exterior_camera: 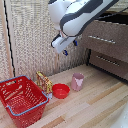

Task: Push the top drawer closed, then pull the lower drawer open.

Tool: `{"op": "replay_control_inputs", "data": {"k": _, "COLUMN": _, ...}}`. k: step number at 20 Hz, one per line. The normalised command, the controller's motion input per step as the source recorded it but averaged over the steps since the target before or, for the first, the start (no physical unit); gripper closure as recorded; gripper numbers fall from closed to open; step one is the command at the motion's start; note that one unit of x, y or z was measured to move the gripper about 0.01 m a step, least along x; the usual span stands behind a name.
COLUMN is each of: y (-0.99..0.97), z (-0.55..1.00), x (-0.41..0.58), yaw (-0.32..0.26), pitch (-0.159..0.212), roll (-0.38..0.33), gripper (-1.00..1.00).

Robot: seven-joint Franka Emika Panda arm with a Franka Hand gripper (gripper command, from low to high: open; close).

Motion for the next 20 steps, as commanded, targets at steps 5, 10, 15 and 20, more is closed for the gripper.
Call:
{"op": "replay_control_inputs", "data": {"k": 5, "y": 0.06, "z": 0.18, "x": 0.147, "yaw": 0.009, "pitch": 0.034, "roll": -0.375, "gripper": -1.00}}
{"op": "replay_control_inputs", "data": {"k": 10, "y": 0.06, "z": 0.21, "x": 0.078, "yaw": 0.032, "pitch": 0.019, "roll": -0.367, "gripper": -1.00}}
{"op": "replay_control_inputs", "data": {"k": 15, "y": -0.01, "z": 0.27, "x": 0.002, "yaw": 0.057, "pitch": 0.008, "roll": -0.328, "gripper": -1.00}}
{"op": "replay_control_inputs", "data": {"k": 20, "y": -0.40, "z": 0.16, "x": 0.000, "yaw": 0.112, "pitch": -0.011, "roll": -0.215, "gripper": -1.00}}
